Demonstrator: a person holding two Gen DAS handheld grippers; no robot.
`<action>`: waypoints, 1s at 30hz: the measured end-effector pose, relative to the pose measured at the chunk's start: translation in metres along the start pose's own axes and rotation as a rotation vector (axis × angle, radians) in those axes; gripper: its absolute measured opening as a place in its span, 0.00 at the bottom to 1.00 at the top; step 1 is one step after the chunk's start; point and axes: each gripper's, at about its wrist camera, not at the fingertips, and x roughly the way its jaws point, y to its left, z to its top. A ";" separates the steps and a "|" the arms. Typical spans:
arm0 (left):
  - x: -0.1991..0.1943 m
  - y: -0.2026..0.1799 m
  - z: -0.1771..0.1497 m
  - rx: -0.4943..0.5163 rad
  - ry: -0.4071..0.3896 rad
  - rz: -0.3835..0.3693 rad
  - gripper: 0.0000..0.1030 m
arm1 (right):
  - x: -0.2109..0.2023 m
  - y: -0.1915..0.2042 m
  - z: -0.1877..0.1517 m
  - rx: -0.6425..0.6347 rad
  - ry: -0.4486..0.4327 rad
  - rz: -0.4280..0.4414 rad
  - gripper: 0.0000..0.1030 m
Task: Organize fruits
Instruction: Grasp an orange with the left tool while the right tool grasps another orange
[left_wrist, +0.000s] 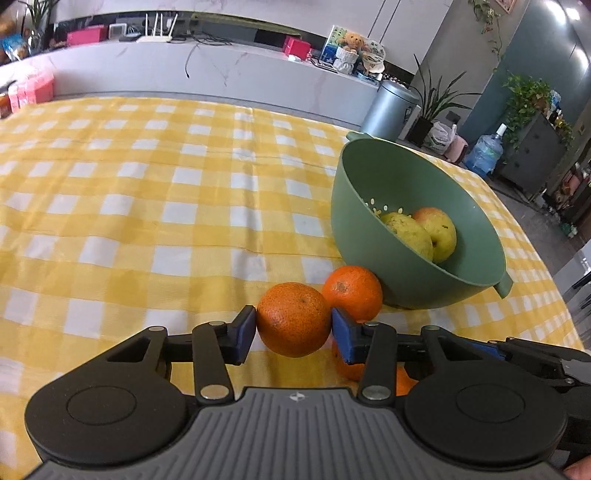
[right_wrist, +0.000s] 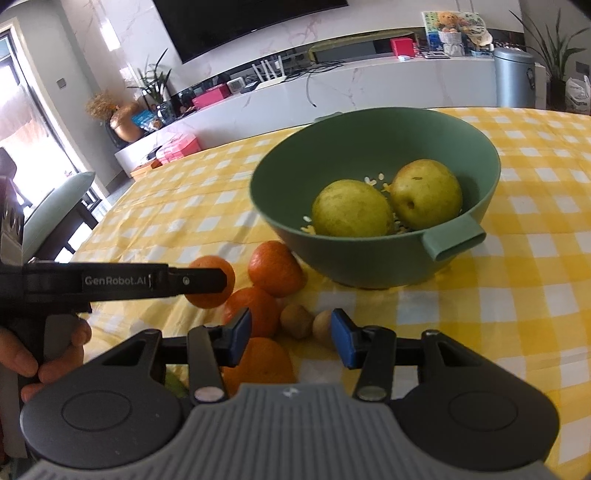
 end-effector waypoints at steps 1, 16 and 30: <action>-0.004 0.000 -0.001 -0.001 -0.002 -0.001 0.49 | -0.001 0.002 -0.001 -0.009 0.002 0.007 0.45; -0.018 -0.005 -0.004 0.017 -0.025 -0.009 0.49 | 0.005 0.016 -0.012 -0.083 0.086 0.029 0.45; -0.021 -0.009 -0.004 0.041 -0.038 -0.011 0.49 | 0.008 0.020 -0.014 -0.112 0.110 0.027 0.40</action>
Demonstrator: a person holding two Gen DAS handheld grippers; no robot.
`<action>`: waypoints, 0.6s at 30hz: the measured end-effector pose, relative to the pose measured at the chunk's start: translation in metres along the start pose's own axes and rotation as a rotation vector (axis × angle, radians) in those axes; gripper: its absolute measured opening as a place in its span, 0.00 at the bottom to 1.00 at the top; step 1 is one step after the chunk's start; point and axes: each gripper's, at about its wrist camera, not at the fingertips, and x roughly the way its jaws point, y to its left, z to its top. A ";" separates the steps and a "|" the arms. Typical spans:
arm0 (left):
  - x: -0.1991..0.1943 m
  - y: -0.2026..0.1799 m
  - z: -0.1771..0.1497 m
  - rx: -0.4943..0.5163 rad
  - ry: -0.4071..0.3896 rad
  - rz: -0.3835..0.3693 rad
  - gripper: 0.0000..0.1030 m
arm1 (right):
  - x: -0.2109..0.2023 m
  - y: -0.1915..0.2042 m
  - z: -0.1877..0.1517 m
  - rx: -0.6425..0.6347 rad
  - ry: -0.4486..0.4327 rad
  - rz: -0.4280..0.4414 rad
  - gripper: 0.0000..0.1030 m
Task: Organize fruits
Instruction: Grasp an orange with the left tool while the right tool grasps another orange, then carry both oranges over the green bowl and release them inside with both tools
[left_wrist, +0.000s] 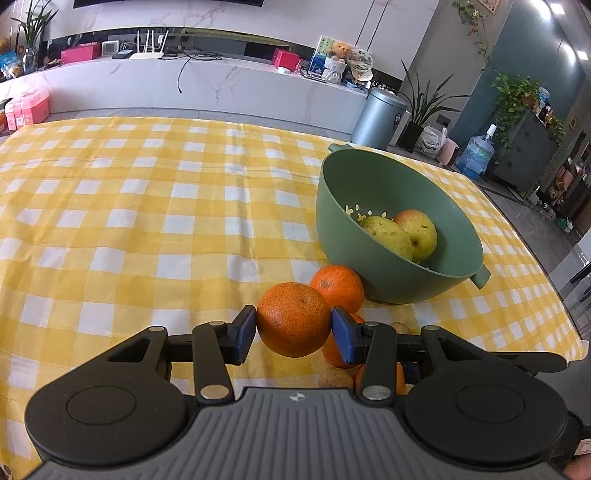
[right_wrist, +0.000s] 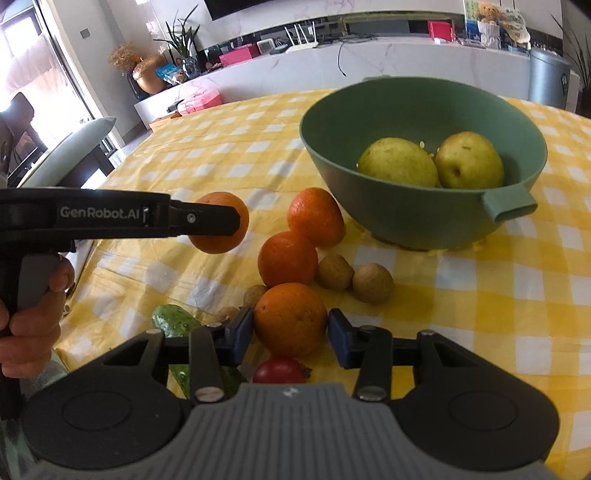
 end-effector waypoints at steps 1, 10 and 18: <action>-0.001 0.000 0.000 0.001 -0.004 -0.001 0.49 | -0.002 0.000 0.000 -0.003 -0.011 0.001 0.40; -0.016 -0.008 0.008 0.028 -0.099 -0.026 0.49 | -0.034 -0.001 0.003 -0.028 -0.130 -0.015 0.40; -0.020 -0.032 0.023 0.100 -0.156 -0.050 0.49 | -0.069 -0.009 0.017 -0.059 -0.301 -0.097 0.40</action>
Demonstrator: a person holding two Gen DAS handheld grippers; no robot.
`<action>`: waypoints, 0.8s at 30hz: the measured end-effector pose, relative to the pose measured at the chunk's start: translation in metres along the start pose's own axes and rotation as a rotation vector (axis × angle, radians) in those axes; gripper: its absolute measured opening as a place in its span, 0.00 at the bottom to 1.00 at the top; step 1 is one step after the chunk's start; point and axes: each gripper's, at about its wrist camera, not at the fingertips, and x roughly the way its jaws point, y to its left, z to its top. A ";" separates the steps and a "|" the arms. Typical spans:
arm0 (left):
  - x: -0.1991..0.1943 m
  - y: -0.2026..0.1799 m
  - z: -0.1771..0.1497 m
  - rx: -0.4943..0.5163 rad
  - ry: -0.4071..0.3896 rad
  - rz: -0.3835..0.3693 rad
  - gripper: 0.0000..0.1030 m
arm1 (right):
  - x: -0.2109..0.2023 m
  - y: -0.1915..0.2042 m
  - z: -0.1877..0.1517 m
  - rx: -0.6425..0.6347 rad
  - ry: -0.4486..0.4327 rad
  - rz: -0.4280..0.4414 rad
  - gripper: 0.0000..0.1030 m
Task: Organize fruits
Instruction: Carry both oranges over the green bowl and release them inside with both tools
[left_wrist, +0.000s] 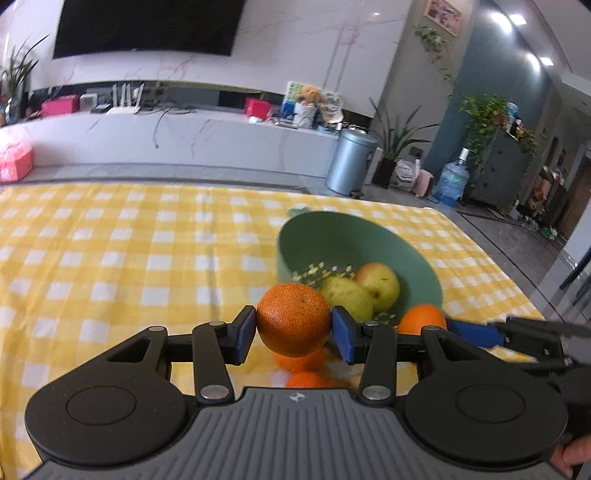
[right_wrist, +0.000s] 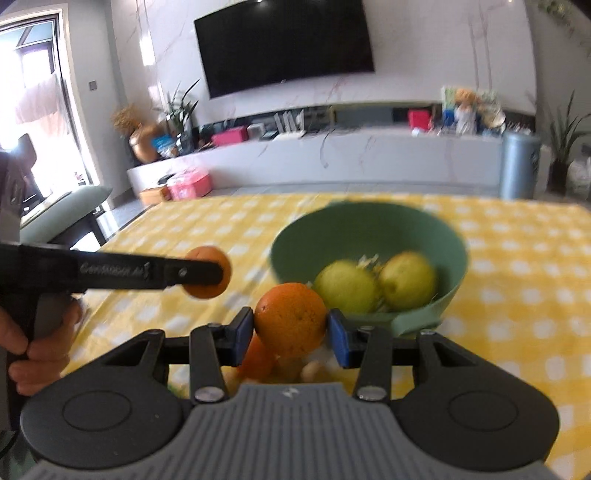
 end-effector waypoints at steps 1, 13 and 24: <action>0.002 -0.003 0.003 0.014 -0.002 -0.003 0.49 | 0.000 -0.003 0.004 -0.001 -0.003 -0.012 0.40; 0.044 -0.041 0.029 0.184 0.021 0.021 0.49 | 0.025 -0.040 0.038 0.001 -0.016 -0.173 0.40; 0.072 -0.038 0.026 0.236 0.052 0.049 0.49 | 0.054 -0.049 0.030 -0.002 0.088 -0.249 0.40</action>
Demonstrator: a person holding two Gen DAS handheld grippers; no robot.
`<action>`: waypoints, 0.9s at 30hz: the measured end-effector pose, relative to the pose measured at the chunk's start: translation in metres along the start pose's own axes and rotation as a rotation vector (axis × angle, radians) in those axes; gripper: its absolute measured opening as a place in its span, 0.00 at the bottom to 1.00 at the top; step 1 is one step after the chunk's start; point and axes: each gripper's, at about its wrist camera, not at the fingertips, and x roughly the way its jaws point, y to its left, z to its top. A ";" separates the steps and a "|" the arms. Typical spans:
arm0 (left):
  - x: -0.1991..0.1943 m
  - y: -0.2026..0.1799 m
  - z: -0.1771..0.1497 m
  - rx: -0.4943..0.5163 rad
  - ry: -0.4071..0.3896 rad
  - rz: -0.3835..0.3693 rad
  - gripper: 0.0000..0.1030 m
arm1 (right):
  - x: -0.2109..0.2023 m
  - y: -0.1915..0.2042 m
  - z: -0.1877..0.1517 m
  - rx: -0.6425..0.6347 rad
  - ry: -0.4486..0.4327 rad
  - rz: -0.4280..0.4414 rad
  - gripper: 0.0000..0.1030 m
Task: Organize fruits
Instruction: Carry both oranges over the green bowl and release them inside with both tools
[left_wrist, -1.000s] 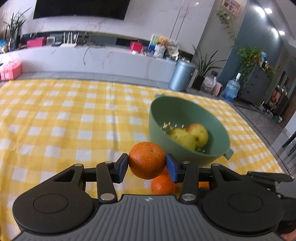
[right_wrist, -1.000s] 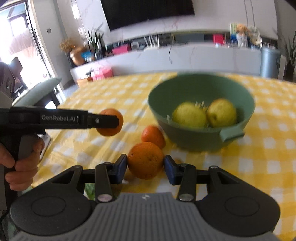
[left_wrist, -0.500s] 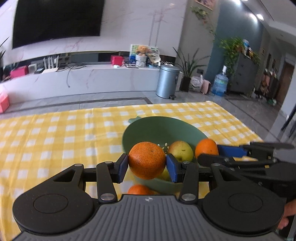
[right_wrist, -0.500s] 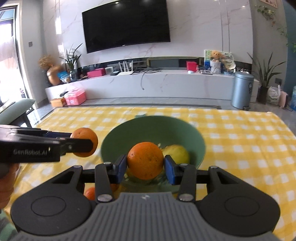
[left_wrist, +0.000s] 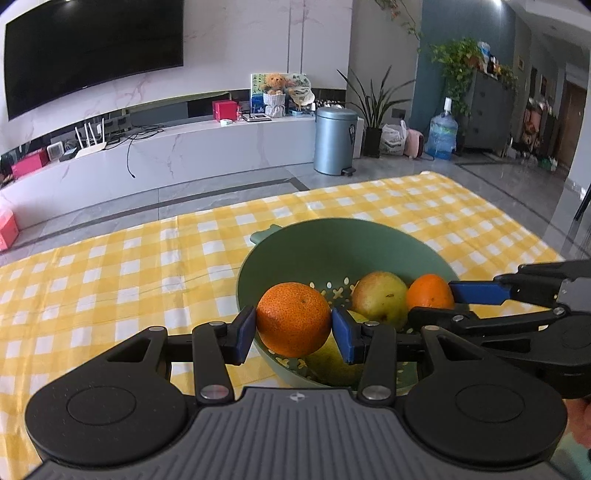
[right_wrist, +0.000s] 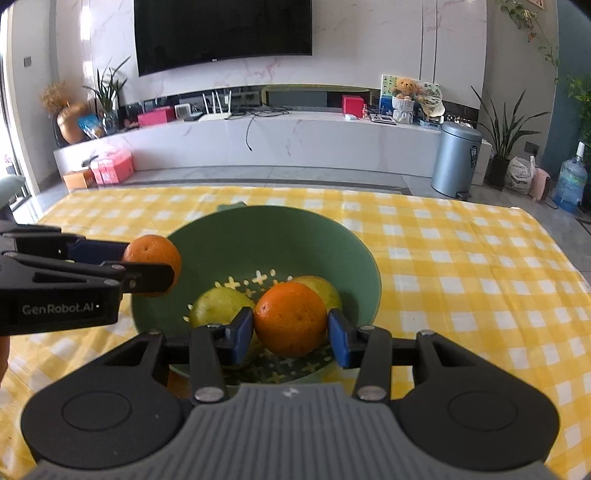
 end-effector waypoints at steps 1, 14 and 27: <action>0.002 -0.001 -0.001 0.007 0.007 0.001 0.49 | 0.002 0.000 0.000 -0.003 0.007 -0.004 0.40; 0.010 -0.015 -0.008 0.111 0.000 0.052 0.50 | 0.011 0.020 -0.005 -0.109 0.039 -0.022 0.40; 0.009 -0.012 -0.008 0.097 0.003 0.026 0.58 | 0.013 0.020 -0.006 -0.120 0.028 -0.012 0.41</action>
